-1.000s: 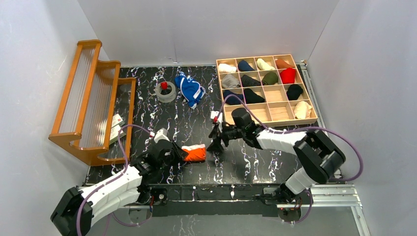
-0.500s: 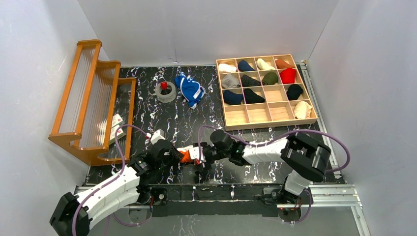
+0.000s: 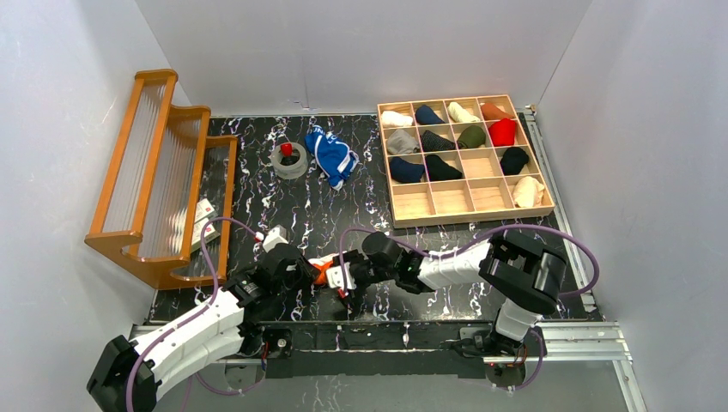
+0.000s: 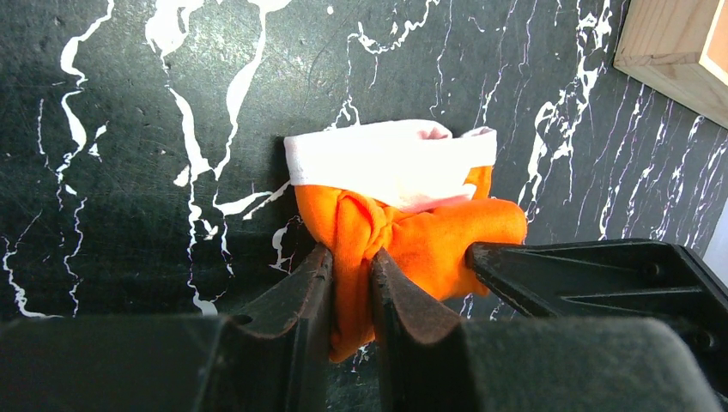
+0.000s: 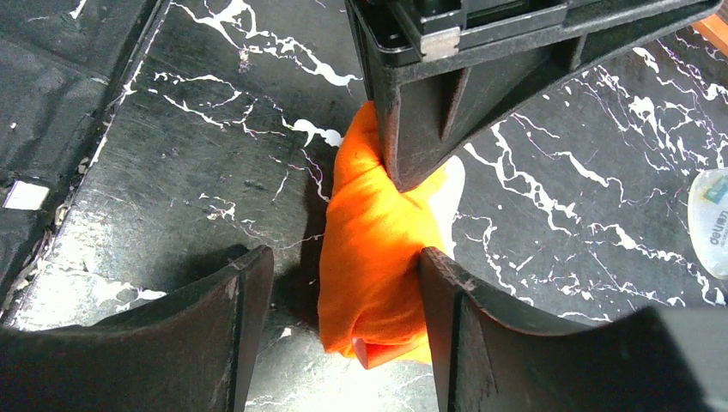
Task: Roll the underwear
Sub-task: Roll the underwear to the center of the board.
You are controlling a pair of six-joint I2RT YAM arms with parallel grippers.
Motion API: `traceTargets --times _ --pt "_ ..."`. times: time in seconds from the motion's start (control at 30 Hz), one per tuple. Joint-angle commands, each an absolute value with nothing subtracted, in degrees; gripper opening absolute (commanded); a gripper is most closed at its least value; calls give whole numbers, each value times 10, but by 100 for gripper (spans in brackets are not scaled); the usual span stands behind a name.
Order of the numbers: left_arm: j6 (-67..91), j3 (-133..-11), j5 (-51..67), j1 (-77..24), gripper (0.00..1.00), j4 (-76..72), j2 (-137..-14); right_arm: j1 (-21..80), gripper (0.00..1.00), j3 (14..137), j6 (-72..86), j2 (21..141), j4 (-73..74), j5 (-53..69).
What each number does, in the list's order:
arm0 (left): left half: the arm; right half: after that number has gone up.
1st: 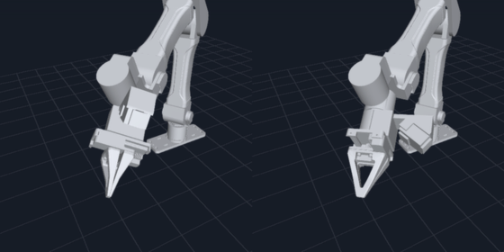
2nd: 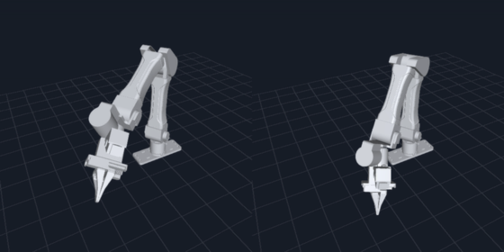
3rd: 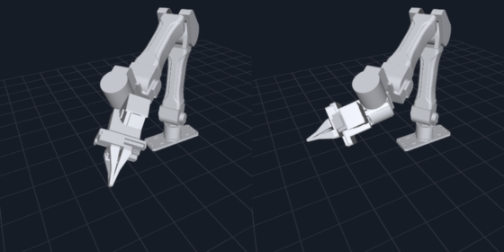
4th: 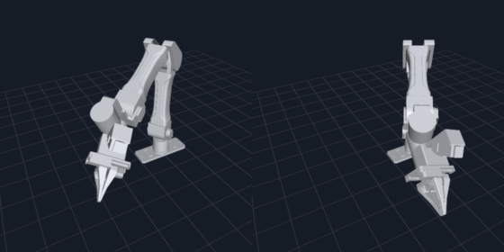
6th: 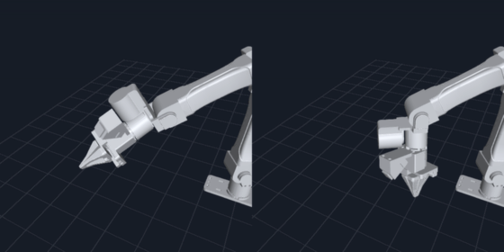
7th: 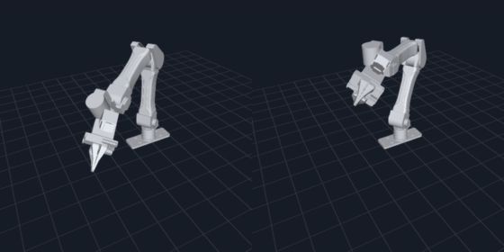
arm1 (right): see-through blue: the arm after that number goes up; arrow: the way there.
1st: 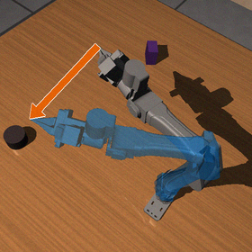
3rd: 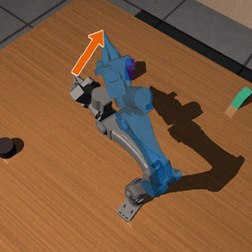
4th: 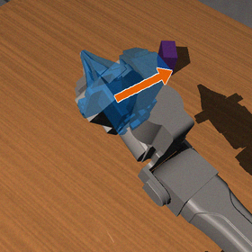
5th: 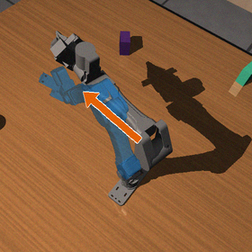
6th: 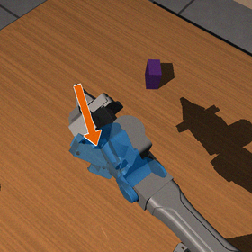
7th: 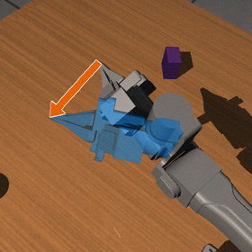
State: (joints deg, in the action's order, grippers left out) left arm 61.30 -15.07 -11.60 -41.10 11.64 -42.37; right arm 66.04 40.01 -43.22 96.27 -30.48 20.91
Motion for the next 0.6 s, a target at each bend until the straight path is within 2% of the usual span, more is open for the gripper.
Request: traceTargets --times 0.0,0.57 --pt "594 -155 -135 -413 9 172 -427 667 71 417 -447 952 -327 191" --pt "592 -156 -132 -413 9 172 -426 672 68 422 -454 960 -338 157"
